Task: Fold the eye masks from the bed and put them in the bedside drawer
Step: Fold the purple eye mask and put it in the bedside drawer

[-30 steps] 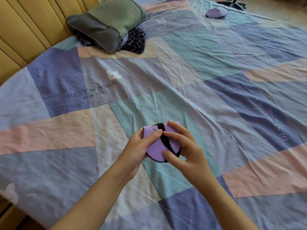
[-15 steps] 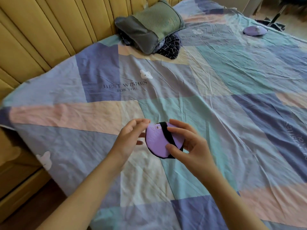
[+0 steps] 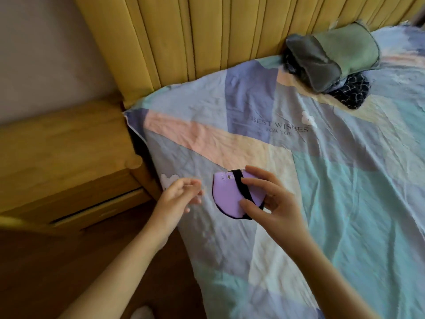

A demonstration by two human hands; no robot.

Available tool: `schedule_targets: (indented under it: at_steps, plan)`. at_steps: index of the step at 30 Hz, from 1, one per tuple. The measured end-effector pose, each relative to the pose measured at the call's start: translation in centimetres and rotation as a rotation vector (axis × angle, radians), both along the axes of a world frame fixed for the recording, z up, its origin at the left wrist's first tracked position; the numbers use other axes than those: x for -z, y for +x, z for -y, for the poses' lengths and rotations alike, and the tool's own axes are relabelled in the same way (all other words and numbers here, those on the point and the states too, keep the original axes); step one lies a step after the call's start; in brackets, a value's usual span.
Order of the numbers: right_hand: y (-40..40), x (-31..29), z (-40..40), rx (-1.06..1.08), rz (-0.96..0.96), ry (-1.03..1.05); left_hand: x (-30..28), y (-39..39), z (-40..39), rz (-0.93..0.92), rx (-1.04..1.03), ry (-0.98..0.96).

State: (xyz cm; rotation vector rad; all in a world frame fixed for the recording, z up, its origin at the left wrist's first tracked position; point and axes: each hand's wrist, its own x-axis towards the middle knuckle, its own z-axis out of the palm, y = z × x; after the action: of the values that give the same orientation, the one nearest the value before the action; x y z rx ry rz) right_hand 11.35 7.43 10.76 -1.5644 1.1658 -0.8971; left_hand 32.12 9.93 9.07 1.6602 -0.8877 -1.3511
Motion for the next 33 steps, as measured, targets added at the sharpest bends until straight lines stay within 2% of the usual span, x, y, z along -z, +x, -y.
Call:
schedule_targets:
  at_steps: [5,8,12,16,20,24,33]
  plan:
    - [10.0,0.8,0.5,-0.132,-0.033,-0.001,1.8,10.3,-2.3,0.065,-0.056,0.074]
    - [16.2,2.0,0.6,-0.19,-0.06,0.002,4.5,17.0,-3.6,0.024,-0.173,0.176]
    - [24.4,4.0,0.7,-0.255,-0.047,0.018,9.4,25.3,-5.0,-0.258,-0.472,0.317]
    - [31.0,6.0,1.1,-0.329,-0.083,0.006,14.9,31.0,-4.8,-0.524,-0.714,0.342]
    - [34.7,8.1,1.8,-0.381,-0.077,0.018,19.1,33.8,-3.0,-0.682,-0.933,0.314]
    - [36.3,10.3,3.0,-0.419,-0.067,0.069,22.2,34.6,-1.2,-0.718,-1.116,0.307]
    - [37.8,14.9,5.0,-0.471,-0.076,0.115,26.9,35.6,0.4,-0.706,-1.263,0.303]
